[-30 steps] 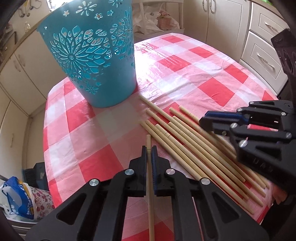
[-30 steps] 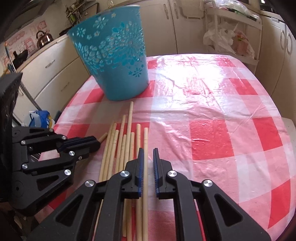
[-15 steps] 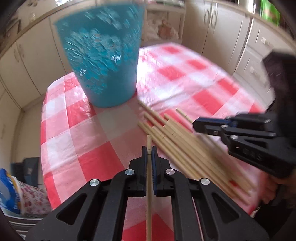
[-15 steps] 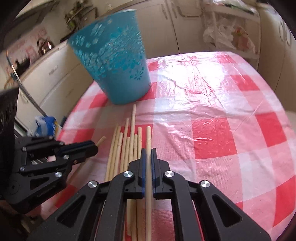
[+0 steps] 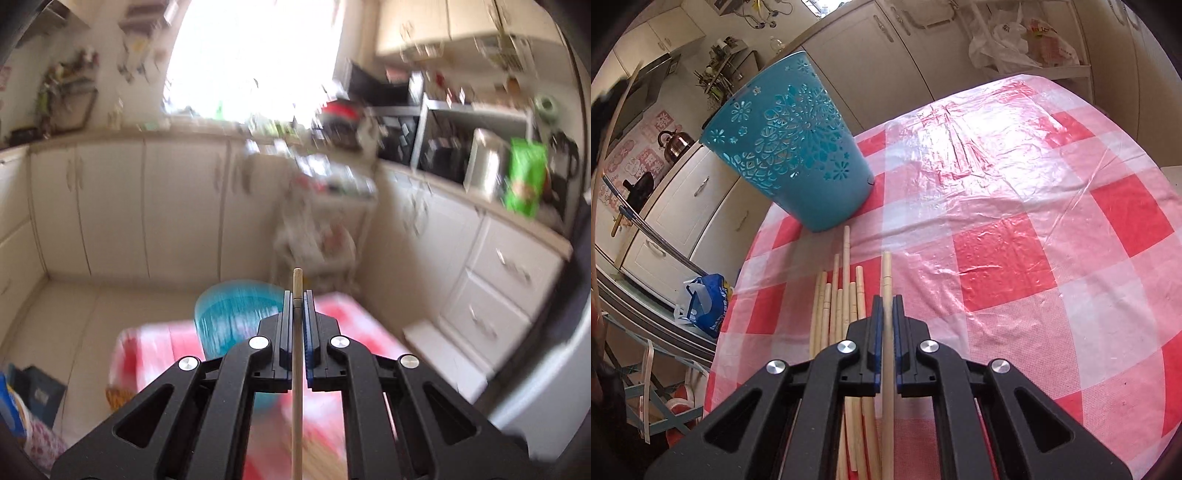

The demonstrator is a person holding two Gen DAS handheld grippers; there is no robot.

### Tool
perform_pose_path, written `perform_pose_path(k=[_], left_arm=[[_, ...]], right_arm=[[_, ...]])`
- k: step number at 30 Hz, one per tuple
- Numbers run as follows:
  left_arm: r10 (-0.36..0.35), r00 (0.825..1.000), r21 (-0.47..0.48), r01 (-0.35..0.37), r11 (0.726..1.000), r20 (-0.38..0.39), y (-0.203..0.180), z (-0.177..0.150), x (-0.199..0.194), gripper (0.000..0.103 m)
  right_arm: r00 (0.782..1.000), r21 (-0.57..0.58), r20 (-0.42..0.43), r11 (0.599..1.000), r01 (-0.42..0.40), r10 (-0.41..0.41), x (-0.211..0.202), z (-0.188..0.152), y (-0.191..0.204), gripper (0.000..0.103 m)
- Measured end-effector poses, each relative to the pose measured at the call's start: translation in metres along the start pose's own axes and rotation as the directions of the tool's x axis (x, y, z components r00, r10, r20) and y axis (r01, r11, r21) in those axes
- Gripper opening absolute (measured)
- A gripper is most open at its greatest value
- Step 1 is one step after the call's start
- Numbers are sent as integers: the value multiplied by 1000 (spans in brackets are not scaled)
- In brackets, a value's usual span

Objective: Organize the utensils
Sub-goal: 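Lift the chopstick with the left gripper and release it into the blue basket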

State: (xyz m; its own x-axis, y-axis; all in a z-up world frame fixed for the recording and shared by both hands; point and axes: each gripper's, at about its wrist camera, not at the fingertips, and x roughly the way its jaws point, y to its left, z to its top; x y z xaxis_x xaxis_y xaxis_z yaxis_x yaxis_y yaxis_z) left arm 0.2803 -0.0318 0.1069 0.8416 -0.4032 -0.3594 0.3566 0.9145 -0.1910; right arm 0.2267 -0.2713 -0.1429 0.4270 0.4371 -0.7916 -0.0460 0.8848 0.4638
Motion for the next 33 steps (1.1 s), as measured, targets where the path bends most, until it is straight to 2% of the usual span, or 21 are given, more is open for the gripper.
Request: perform_pose_path(k=[3,7,10,14,19,22,25,29,33], left_arm=[[41,995,-48,-37,998,88,9,32,26,5],[140,973,-110,-121,987,182,25,60,64,5],[190,961,-140,-164,977,202,36,68,92,5],[228,959,-141,-205,969,168,44,67,119,5],[266,961,-106,-258,960,71,50,53,138,5],[269,963,-97,-267,959,7,54,42,144,8],[284,959,-88,-285,954,-25,55,30,141,13],[302,953,-84,-304,949,-35,52,13,113,38],[334,942,-102,-332,938,9,45,-7,56,62]], right_arm=[[1000,-3,-4,1000,4,-4,2,0,-1,6],[1000,-19,-12,1000,16,-16,4,-1,2,6],[1000,-24,-16,999,23,-23,5,-2,3,6],[999,-28,-19,999,34,-35,7,-2,4,6],[999,-32,-20,999,44,-44,8,-3,5,6],[999,-32,-20,998,46,-46,8,-3,5,6],[999,-27,-15,999,42,-43,7,-3,4,6],[1000,0,4,1000,8,-8,1,-2,-2,6],[997,38,51,997,-63,61,-11,-1,-10,6]])
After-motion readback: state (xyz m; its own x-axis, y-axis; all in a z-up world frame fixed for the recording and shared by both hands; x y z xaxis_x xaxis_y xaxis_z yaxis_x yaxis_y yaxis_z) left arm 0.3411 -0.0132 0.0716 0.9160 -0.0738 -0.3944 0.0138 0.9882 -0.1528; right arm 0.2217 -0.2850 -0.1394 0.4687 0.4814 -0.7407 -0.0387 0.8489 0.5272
